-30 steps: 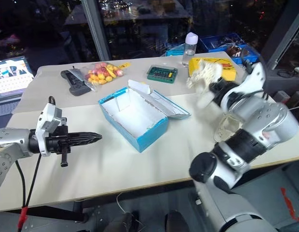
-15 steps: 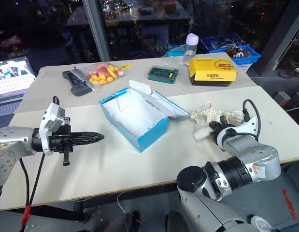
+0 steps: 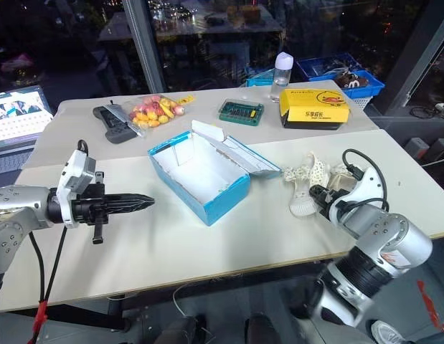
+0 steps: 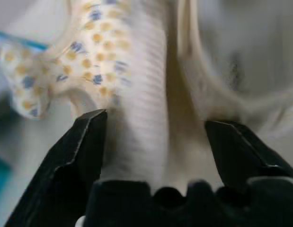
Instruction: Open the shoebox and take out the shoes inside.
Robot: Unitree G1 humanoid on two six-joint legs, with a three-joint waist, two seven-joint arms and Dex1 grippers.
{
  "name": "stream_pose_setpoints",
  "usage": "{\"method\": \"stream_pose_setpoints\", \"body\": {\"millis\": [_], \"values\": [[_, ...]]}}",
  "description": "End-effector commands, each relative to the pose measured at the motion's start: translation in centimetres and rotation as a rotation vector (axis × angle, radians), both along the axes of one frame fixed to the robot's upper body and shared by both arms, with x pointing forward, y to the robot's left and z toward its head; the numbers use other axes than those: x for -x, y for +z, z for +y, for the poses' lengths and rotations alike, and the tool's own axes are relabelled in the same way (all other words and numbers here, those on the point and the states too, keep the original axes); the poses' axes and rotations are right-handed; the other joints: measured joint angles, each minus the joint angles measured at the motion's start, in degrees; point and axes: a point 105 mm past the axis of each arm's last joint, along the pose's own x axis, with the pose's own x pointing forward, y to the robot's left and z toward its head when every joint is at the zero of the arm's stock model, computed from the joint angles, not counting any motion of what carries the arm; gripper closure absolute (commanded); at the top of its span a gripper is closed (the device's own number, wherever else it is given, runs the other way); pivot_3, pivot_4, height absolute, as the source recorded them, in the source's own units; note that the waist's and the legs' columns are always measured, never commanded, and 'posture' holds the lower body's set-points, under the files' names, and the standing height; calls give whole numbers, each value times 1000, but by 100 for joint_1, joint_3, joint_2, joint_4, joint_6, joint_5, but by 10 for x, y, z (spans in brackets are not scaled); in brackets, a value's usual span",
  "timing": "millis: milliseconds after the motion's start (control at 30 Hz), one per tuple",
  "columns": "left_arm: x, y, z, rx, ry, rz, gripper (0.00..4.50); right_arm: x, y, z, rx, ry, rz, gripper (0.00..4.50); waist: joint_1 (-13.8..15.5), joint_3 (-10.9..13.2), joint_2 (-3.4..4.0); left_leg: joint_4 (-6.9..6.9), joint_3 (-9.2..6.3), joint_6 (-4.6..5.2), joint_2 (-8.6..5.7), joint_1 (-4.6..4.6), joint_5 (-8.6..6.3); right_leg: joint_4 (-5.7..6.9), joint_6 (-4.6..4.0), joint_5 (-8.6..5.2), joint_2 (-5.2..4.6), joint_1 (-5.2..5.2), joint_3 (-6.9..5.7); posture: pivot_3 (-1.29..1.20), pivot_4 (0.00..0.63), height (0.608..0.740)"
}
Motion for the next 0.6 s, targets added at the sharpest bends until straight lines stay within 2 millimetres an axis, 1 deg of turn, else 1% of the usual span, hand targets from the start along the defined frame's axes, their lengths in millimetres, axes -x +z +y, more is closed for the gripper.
{"method": "stream_pose_setpoints", "body": {"millis": [33, 67, 100, 167, 233, 300, 333, 367, 400, 433, 467, 533, 567, 600], "values": [[2, 6, 2, -8, 2, -26, 4500, 20, 53, 0, 354, 251, -13, 844, 18, 21, 38, 3, 4, 3, -8, -7, -1, -1, 11, -3, -9, -4, 2, 0, 150, 723], [2, 5, 2, -8, 7, -26, 4500, 23, 63, -3, 394, 279, -11, 844, 22, 22, 38, 4, 11, 11, -11, -10, -5, -1, 20, -9, -13, -3, 5, 0, 150, 723], [1, 5, 3, -1, 18, -26, 4500, 26, 75, -1, 420, 328, -24, 844, 13, 20, 30, 5, 15, 20, -4, -7, -11, -6, 22, -10, -7, 5, 1, 0, 150, 723], [-1, 2, 4, 18, 45, -26, 4500, 28, 94, 14, 459, 445, -85, 844, -22, 19, 20, 5, 16, 29, 12, -3, -17, -13, 23, -11, 4, 8, 2, 0, 150, 723], [-5, -1, 6, 50, 92, -26, 4500, 27, 107, 39, 475, 571, -194, 844, -50, 19, 19, 5, 23, 31, 16, 3, -19, -14, 23, -11, 3, 11, 7, 0, 150, 723], [-16, -4, 13, 100, 203, -56, 4500, 25, 118, 72, 515, 685, -375, 844, -54, 19, 17, 7, 27, 31, 19, 5, -19, -14, 24, -11, 1, 12, 10, 0, 150, 723], [-23, -5, 18, 136, 277, -78, 4500, 26, 117, 87, 496, 733, -434, 844, -38, 18, 15, 8, 27, 31, 20, 6, -19, -14, 25, -11, 1, 13, 11, 0, 150, 723], [-30, -4, 25, 175, 367, -103, 4500, 28, 108, 102, 458, 776, -461, 844, -17, 18, 13, 10, 27, 31, 20, 5, -19, -12, 26, -11, 0, 11, 11, 0, 150, 723], [-35, -4, 32, 213, 448, -125, 4500, 29, 96, 111, 418, 795, -459, 844, 10, 16, 9, 15, 27, 31, 19, 4, -19, -8, 26, -10, -1, 11, 11, 0, 150, 723], [-39, -5, 42, 245, 552, -150, 4500, 30, 79, 119, 391, 806, -436, 844, 40, 9, -7, 14, 26, 30, 19, 1, -19, -8, 29, -8, -2, 10, 12, 0, 150, 723], [-41, -7, 50, 265, 633, -167, 4500, 32, 67, 123, 374, 811, -419, 844, 65, 1, -21, 15, 25, 30, 19, -2, -19, -6, 27, -7, -2, 8, 12, 0, 150, 723], [-38, -11, 62, 307, 748, -180, 4500, 34, 47, 123, 356, 774, -396, 844, 156, -3, -35, 17, 24, 30, 14, -15, -19, -7, 26, -6, -9, -1, 12, 0, 150, 723], [-34, -14, 64, 320, 781, -182, 4500, 30, 39, 116, 366, 713, -392, 844, 185, -3, -35, 20, 24, 32, 0, -31, -21, -10, 31, -2, -20, -14, 18, 0, 150, 723], [-28, -17, 64, 336, 798, -175, 4500, 24, 31, 102, 389, 593, -398, 844, 201, -3, -35, 28, 24, 39, -10, -39, -26, -13, 38, 2, -30, -18, 22, 0, 150, 723]]}}
